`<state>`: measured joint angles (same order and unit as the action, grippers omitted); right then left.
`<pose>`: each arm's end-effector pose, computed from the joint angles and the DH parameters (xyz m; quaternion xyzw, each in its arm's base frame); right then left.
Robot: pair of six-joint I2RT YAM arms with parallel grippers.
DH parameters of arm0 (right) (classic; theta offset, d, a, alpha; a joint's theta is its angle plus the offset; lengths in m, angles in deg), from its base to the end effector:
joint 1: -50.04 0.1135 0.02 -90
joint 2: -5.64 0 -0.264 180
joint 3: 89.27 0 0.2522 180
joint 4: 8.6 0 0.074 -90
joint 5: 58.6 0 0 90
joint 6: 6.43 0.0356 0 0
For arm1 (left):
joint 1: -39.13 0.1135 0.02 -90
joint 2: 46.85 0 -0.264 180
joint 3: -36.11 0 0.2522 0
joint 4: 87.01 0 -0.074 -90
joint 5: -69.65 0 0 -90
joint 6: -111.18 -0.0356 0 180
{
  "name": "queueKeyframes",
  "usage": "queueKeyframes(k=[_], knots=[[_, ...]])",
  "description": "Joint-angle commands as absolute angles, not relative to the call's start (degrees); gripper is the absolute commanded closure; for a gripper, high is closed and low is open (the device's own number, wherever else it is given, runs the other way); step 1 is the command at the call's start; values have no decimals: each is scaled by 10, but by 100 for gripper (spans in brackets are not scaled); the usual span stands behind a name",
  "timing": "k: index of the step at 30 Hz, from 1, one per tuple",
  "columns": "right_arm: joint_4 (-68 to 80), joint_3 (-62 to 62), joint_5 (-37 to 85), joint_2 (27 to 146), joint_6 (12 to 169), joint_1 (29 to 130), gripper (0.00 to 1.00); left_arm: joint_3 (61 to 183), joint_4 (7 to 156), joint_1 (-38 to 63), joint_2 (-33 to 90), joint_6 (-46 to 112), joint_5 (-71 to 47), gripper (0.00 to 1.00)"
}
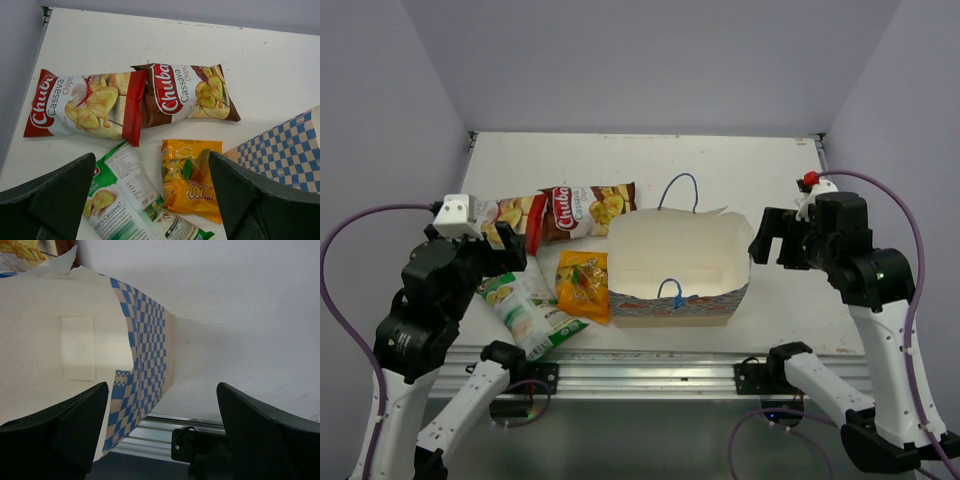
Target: Place the snacks into the paper bag
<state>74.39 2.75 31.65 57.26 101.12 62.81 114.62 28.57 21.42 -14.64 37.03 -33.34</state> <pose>0.1257 0.0283 0.4097 0.0391 0.9148 0.1032 0.3886 0.0731 -0.0149 0.4027 -0.0533 0.8054 -0.0807 0.5848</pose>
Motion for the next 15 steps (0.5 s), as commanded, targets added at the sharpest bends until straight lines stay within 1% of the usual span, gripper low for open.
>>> queueKeyframes(k=[1, 6, 9, 10, 12, 14, 15], knots=[[721, 21, 269, 557, 1022, 629, 7, 1145, 304, 212, -149, 363, -319, 1], [708, -7, 235, 563, 1024, 630, 9, 1134, 304, 212, -155, 365, -315, 1], [697, -39, 231, 564, 1025, 633, 11, 1125, 304, 212, -159, 366, -315, 1], [695, -47, 231, 564, 1027, 639, 14, 1125, 304, 212, -161, 366, -315, 1], [684, -64, 234, 563, 1030, 647, 22, 1119, 304, 212, -162, 368, -315, 1], [679, -70, 237, 564, 1033, 653, 44, 1113, 304, 212, -164, 368, -317, 1], [677, -74, 241, 564, 1034, 654, 52, 1110, 303, 212, -166, 368, -319, 1]])
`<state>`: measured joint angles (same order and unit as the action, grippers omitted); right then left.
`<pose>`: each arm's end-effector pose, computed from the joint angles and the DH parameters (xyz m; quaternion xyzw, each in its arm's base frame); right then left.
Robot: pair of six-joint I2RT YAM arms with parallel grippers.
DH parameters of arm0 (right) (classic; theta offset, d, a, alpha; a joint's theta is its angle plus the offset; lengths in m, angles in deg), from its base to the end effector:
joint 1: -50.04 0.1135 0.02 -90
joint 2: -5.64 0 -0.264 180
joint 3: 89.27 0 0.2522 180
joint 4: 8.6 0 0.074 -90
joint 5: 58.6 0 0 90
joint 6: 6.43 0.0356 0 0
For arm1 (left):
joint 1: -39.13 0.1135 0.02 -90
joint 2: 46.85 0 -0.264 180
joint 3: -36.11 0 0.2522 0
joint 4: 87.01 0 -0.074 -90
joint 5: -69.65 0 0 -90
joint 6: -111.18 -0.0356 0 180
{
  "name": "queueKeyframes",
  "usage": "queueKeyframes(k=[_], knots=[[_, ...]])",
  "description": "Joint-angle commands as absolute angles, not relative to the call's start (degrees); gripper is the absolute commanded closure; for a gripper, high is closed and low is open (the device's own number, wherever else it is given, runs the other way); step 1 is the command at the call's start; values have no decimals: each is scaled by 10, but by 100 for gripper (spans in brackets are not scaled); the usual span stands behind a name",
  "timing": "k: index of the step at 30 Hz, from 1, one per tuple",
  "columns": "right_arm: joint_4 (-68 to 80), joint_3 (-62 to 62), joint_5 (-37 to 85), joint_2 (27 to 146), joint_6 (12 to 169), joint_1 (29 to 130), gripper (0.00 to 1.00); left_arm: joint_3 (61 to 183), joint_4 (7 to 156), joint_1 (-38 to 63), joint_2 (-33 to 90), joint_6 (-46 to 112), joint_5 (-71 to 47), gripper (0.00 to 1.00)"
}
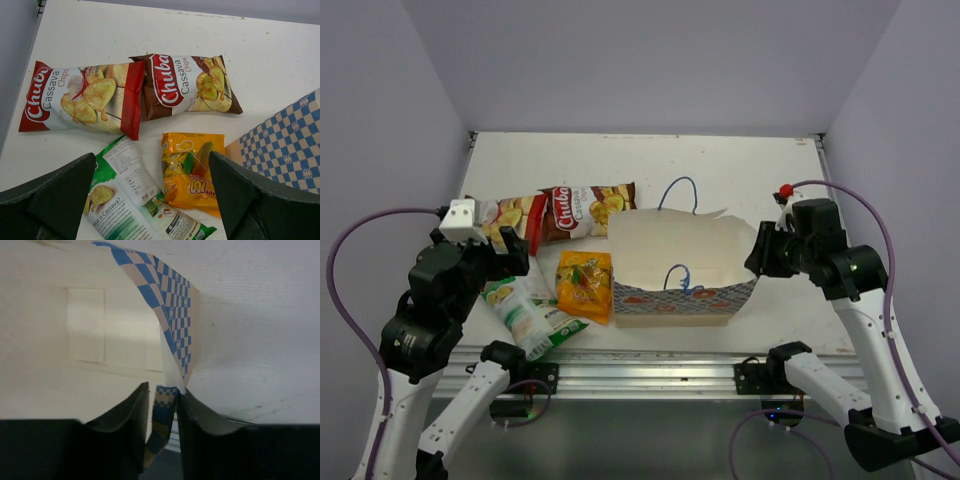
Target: Place the snacks into the paper bag
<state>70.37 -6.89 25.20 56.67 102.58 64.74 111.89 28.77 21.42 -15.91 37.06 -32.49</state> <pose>0.1374 0.0400 0.3692 0.0155 0.9311 0.1529 0.3308 0.0738 -0.0157 0.3910 -0.0482 0.8123 -0.0835 0.5752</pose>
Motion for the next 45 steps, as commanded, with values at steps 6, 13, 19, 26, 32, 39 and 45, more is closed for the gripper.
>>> queueKeyframes(k=[6, 13, 19, 26, 32, 39, 45], knots=[[681, -62, 257, 567, 1030, 659, 100, 1057, 270, 212, -184, 426, -383, 4], [679, -63, 254, 569, 1030, 660, 100, 1025, 131, 212, -128, 613, -486, 0], [673, -58, 248, 574, 1032, 662, 100, 952, 141, 212, -68, 671, -437, 0], [675, -48, 252, 576, 1031, 665, 100, 929, 155, 212, -26, 695, -399, 0], [675, -32, 255, 574, 1030, 665, 100, 912, 170, 212, 38, 672, -366, 0], [671, -38, 261, 564, 1031, 665, 100, 908, 174, 212, 64, 657, -362, 66], [662, -50, 251, 571, 1031, 665, 100, 991, 124, 212, 32, 656, -420, 100]])
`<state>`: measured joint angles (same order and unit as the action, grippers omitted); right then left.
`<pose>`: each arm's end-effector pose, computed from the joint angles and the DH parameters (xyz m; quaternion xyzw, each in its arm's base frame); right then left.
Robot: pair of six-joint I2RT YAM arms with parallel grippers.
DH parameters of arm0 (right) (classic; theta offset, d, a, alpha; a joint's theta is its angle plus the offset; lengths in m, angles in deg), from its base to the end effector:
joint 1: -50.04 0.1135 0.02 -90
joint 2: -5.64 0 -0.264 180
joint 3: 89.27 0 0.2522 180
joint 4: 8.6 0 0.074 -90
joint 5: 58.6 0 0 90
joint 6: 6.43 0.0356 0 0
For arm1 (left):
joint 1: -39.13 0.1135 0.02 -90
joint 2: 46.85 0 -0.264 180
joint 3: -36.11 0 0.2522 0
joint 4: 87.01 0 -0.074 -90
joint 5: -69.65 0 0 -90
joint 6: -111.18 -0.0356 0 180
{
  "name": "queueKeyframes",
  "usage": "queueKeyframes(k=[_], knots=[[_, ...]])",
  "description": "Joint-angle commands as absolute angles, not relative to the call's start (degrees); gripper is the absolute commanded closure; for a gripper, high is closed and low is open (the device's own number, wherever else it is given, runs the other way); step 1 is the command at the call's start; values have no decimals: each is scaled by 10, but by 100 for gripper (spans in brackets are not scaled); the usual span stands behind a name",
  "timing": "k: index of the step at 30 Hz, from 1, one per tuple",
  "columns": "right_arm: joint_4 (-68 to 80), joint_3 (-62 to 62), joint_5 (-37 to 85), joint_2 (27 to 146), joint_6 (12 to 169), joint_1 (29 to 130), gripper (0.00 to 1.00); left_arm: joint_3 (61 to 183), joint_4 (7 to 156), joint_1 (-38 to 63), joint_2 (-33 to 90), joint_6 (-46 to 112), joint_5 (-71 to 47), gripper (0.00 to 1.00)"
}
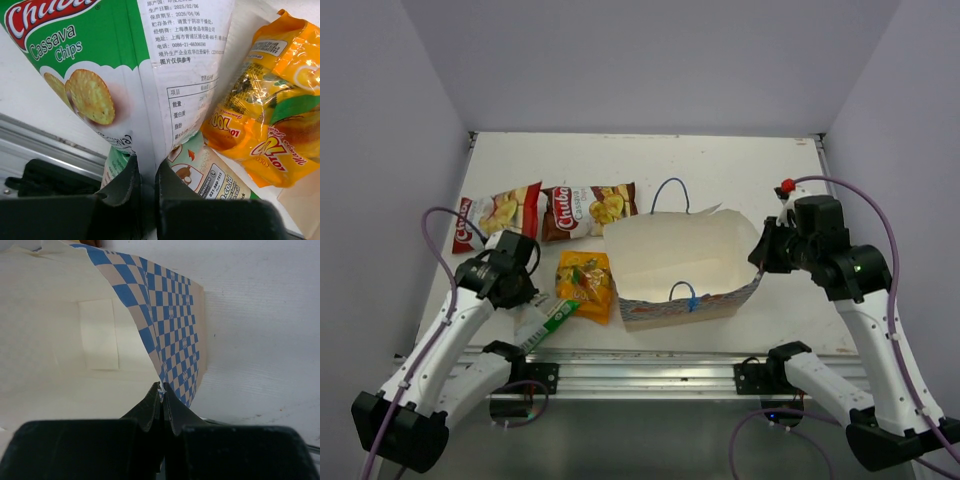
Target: Place the snacks into the paper bag
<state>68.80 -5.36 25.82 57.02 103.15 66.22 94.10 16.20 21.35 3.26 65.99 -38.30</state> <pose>0.1387 0.0438 0.3782 0.0087 0.9225 0.1605 0.3510 0.1360 -0.0321 0.2500 -0.2547 0.9375 0.0372 0.2341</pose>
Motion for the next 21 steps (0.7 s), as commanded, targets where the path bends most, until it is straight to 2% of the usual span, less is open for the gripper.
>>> queueKeyframes(k=[1, 3, 8, 12, 16, 21], knots=[[662, -50, 250, 573, 1030, 665, 100, 1014, 118, 212, 28, 651, -428, 100], [662, -51, 251, 576, 1028, 665, 100, 1098, 125, 212, 13, 618, -420, 100], [661, -54, 252, 581, 1025, 666, 100, 1262, 213, 212, 16, 507, -238, 100], [658, -56, 251, 587, 1024, 666, 100, 1368, 270, 212, 32, 490, -127, 100], [655, -59, 249, 591, 1025, 667, 100, 1386, 371, 212, 37, 531, -43, 100], [650, -59, 248, 595, 1025, 667, 100, 1362, 478, 212, 35, 570, -23, 100]])
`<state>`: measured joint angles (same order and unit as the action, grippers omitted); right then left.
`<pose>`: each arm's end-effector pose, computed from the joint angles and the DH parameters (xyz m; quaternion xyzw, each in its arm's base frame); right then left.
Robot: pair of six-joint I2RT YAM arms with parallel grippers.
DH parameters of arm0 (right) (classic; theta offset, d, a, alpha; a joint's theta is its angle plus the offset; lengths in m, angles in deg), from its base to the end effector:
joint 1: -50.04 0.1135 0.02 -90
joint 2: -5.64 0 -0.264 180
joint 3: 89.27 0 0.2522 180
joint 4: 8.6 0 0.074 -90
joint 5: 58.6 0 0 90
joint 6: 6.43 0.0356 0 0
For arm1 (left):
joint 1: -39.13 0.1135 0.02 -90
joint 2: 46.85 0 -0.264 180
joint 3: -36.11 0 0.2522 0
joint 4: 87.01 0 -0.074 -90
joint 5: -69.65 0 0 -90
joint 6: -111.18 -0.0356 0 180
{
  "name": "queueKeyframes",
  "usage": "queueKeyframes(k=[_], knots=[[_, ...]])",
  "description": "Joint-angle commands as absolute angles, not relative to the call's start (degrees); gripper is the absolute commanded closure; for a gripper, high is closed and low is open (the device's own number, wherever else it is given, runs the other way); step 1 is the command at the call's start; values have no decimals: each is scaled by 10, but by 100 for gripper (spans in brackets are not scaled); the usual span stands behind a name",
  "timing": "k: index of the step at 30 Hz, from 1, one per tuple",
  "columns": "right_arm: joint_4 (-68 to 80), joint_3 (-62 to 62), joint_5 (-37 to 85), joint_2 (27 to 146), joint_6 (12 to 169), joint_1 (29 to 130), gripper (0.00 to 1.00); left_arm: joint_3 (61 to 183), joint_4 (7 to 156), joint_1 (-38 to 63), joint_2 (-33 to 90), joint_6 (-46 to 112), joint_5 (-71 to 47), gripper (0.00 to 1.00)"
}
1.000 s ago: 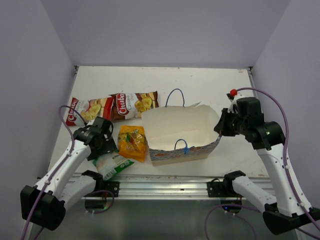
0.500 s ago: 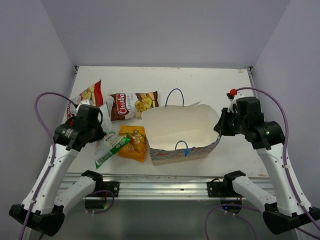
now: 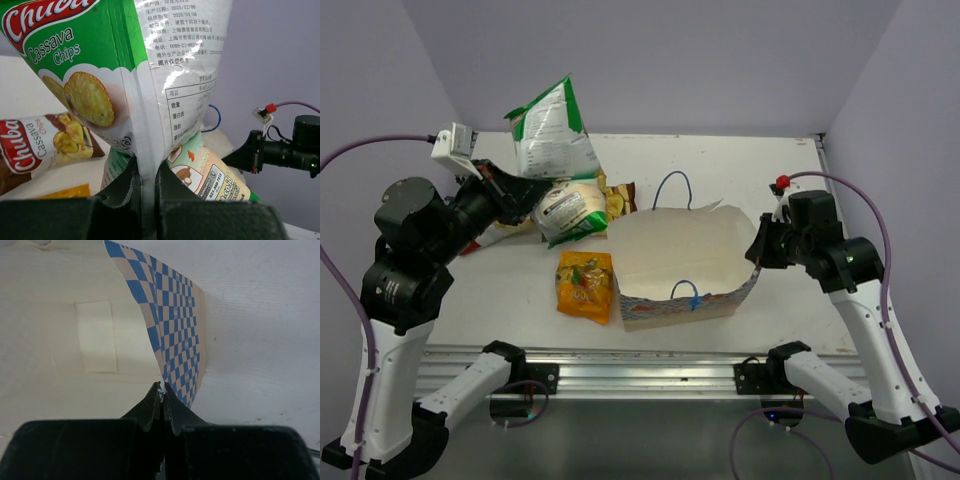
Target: Place the snacks into the paper bag
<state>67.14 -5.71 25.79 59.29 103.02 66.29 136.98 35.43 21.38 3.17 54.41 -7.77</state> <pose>0.1511 0.0477 0.3734 0.0074 0.9257 0.1583 0.3436 0.1096 -0.0432 0.4987 -0.0279 0.7458 -0.3582 0.5610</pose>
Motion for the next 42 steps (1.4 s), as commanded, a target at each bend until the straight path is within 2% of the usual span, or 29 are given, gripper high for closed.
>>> queueKeyframes(k=[1, 7, 10, 12, 17, 19, 31, 38, 39, 41, 42], knots=[[650, -58, 248, 595, 1026, 667, 100, 1359, 509, 212, 39, 585, -14, 100], [650, -55, 252, 598, 1028, 666, 100, 1343, 596, 204, 64, 616, 31, 100], [650, -53, 256, 599, 1030, 667, 100, 1343, 596, 169, 84, 604, 7, 100], [650, -53, 259, 600, 1030, 667, 100, 1337, 608, 119, 94, 593, -7, 100], [655, -44, 265, 602, 1032, 667, 100, 1357, 587, -48, 142, 541, -128, 100], [657, -43, 269, 600, 1031, 668, 100, 1349, 582, -69, 139, 536, -162, 100], [652, -56, 274, 600, 1033, 668, 100, 1216, 592, -76, 135, 508, -168, 100], [653, -57, 279, 596, 1034, 667, 100, 1199, 573, -92, 133, 488, -187, 100], [654, -57, 279, 597, 1034, 667, 100, 1203, 574, -93, 135, 484, -181, 81], [654, -58, 280, 598, 1034, 667, 100, 1211, 575, -101, 140, 479, -177, 57], [653, -58, 280, 598, 1035, 667, 100, 1224, 572, -105, 144, 475, -189, 34]])
